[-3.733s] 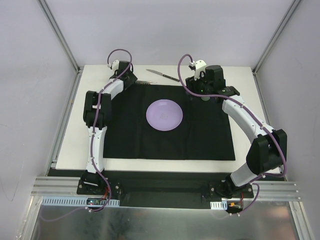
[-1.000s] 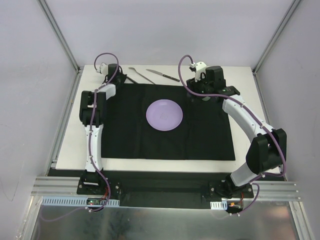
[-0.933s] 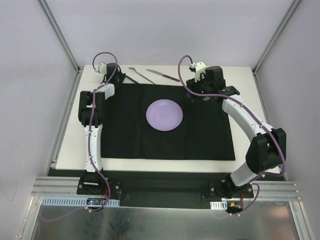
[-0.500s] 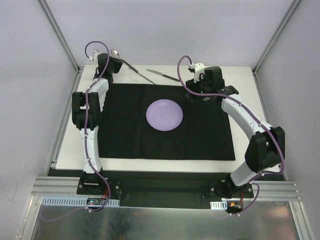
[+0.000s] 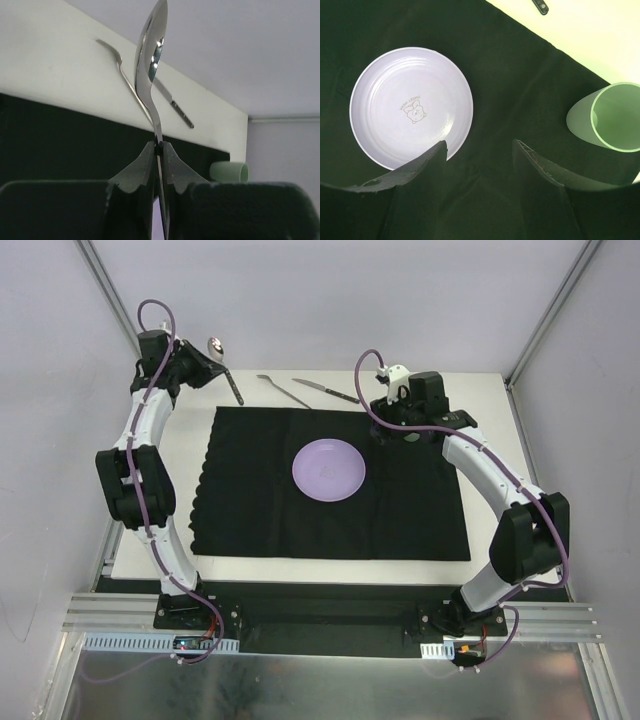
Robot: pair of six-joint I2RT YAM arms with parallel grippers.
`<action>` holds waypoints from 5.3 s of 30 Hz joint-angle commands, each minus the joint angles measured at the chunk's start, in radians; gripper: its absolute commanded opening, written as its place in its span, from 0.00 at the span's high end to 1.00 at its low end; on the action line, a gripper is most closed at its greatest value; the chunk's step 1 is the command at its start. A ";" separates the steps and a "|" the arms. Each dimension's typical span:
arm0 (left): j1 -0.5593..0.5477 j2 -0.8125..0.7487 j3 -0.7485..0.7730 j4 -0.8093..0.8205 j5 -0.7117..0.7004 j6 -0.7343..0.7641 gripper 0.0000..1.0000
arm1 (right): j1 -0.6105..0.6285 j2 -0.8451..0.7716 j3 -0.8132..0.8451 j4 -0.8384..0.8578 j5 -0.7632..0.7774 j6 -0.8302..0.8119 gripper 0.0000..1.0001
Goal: Set the dinner table for one person
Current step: Pick up the spoon from the center of the board, then place the spoon on the napkin, then pick up the spoon from the napkin.
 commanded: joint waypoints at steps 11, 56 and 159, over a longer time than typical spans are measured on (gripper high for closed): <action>0.004 -0.282 -0.226 -0.452 0.218 0.477 1.00 | 0.040 -0.155 -0.019 -0.089 -0.006 0.025 0.41; -0.493 -0.310 -0.524 0.136 0.066 0.053 1.00 | 0.137 -0.530 -0.018 -0.410 0.263 0.215 0.11; -0.140 -0.962 -0.832 -0.162 -0.112 0.149 0.01 | 0.458 0.223 0.048 -0.114 0.341 0.213 0.14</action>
